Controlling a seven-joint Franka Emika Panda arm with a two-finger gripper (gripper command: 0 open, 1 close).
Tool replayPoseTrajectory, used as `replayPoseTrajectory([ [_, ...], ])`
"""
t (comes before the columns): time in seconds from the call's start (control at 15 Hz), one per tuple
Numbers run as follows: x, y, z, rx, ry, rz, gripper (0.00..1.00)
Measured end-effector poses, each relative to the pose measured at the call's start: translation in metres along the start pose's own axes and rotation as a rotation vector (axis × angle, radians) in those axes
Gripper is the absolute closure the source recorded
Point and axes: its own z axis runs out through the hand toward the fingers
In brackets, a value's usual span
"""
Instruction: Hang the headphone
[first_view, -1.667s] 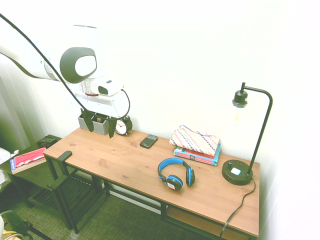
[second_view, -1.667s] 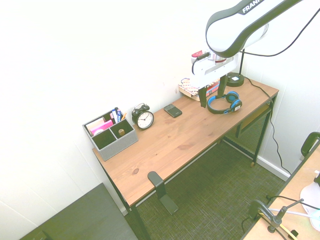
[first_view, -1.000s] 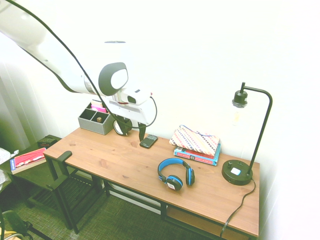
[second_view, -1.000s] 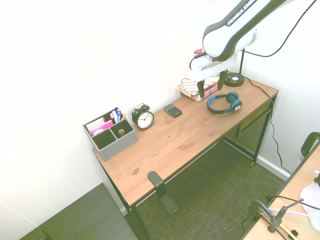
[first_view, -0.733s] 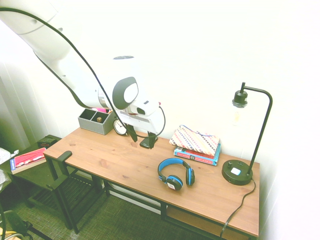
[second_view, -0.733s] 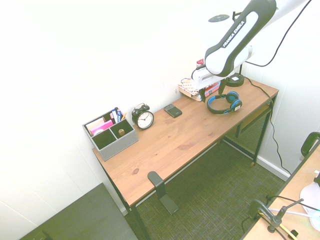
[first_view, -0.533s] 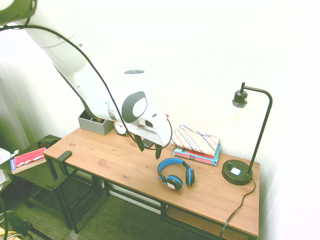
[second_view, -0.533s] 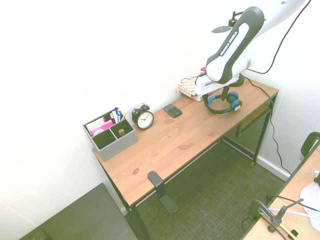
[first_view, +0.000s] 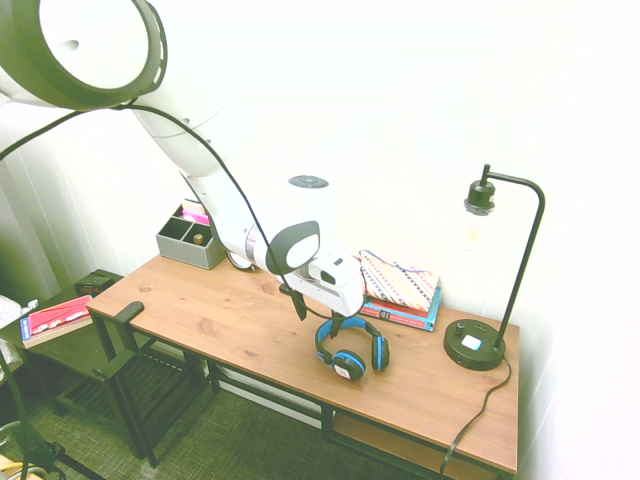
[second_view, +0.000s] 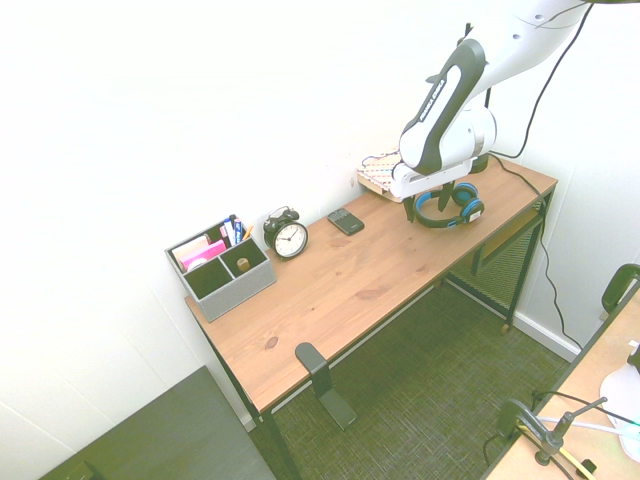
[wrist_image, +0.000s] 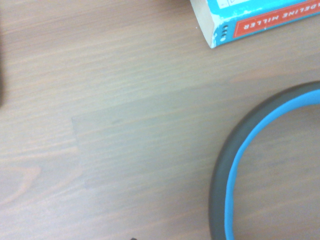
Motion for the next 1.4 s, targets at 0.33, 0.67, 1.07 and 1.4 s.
replayPoseTrajectory([
  [0.33,0.02,-0.006,0.009,-0.002,-0.015,0.0,1.0],
  [0.67,0.035,-0.003,0.013,-0.015,-0.036,0.001,1.0],
  [1.07,0.035,0.004,0.022,-0.022,-0.054,-0.004,1.0],
  [1.4,0.032,0.003,0.023,-0.018,-0.054,-0.013,1.0],
])
